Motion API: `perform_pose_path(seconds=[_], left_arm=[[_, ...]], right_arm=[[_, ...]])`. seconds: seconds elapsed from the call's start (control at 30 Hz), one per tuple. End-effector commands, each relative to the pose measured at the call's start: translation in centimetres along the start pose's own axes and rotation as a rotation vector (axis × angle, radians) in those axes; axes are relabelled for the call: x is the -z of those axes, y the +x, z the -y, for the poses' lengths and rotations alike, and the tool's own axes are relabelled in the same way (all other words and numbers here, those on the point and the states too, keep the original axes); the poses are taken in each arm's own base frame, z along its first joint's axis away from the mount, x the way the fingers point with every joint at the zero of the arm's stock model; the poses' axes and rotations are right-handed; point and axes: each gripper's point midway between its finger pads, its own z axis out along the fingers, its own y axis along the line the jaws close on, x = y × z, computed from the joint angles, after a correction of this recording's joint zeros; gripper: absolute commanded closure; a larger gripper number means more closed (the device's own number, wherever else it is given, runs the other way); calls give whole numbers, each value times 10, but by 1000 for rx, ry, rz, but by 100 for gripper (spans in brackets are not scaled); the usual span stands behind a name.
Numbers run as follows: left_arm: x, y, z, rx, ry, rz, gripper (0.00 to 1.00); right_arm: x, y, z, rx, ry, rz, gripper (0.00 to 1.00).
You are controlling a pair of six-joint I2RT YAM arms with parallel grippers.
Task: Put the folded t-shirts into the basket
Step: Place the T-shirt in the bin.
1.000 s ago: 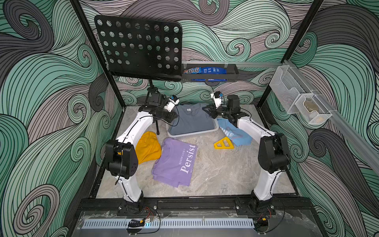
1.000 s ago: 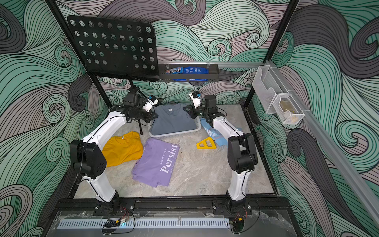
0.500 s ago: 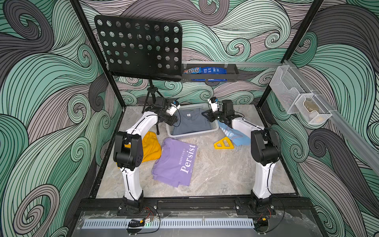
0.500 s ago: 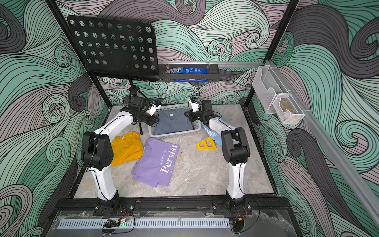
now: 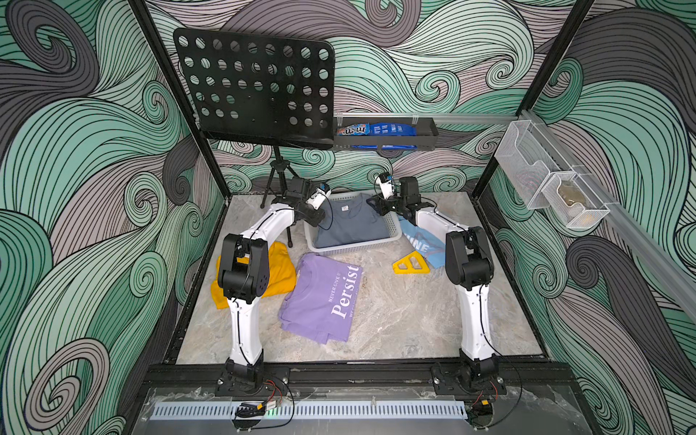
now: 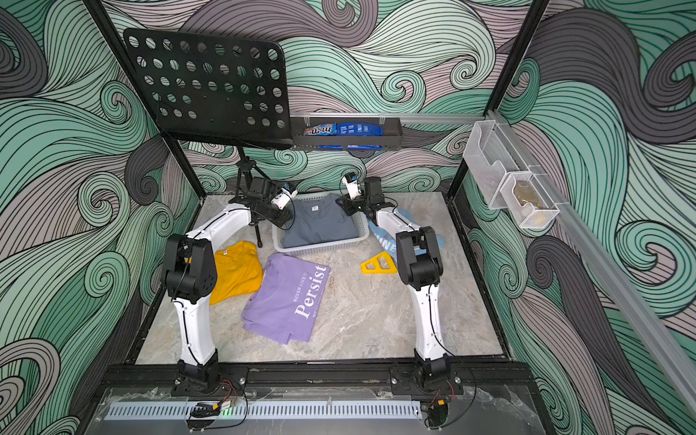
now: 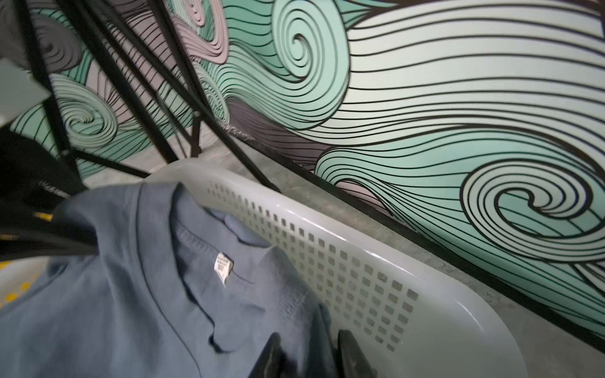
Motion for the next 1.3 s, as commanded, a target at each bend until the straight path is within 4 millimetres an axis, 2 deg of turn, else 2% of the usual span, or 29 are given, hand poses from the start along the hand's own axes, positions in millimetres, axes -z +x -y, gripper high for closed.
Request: perform_pose_path(seconds=[0.0, 0.07, 0.13, 0.2, 0.33, 0.5, 0.63, 0.7, 0.77, 0.87, 0.93, 1.0, 1.1, 1.17, 1.27], left_arm=[[3, -15, -30, 8, -126, 28, 58], [8, -20, -31, 27, -130, 36, 53], [16, -25, -29, 40, -127, 46, 44], [25, -29, -27, 49, -125, 59, 37], [48, -37, -19, 61, -99, 78, 33], [85, -32, -2, 54, -57, 66, 28], [119, -14, 12, 45, -42, 26, 27], [135, 3, 21, 30, -27, -19, 26], [151, 29, 32, 1, -4, -87, 25], [168, 65, 45, -32, 17, -154, 25], [177, 88, 50, -30, 17, -180, 24], [184, 109, 52, -14, 13, -191, 23], [193, 133, 46, 42, -10, -197, 21], [197, 147, 38, 89, -27, -205, 20], [201, 162, 31, 153, -30, -218, 20]], right_arm=[[-7, -9, 15, 19, 52, -23, 57], [-6, -21, 20, 16, 47, -11, 53], [0, -34, 20, 20, 41, 2, 51], [9, -47, 15, 38, 29, 22, 49], [31, -67, -6, 76, -26, 33, 47], [69, -71, -39, 131, -89, 5, 43], [110, -65, -69, 179, -109, -11, 36], [125, -51, -87, 196, -137, -34, 35], [141, -29, -114, 227, -183, -65, 35], [159, 1, -161, 303, -262, -107, 34], [162, 29, -197, 366, -331, -144, 34], [162, 62, -235, 437, -409, -191, 34], [152, 110, -281, 551, -499, -262, 35], [140, 134, -301, 596, -535, -310, 36], [121, 158, -324, 612, -584, -409, 38]])
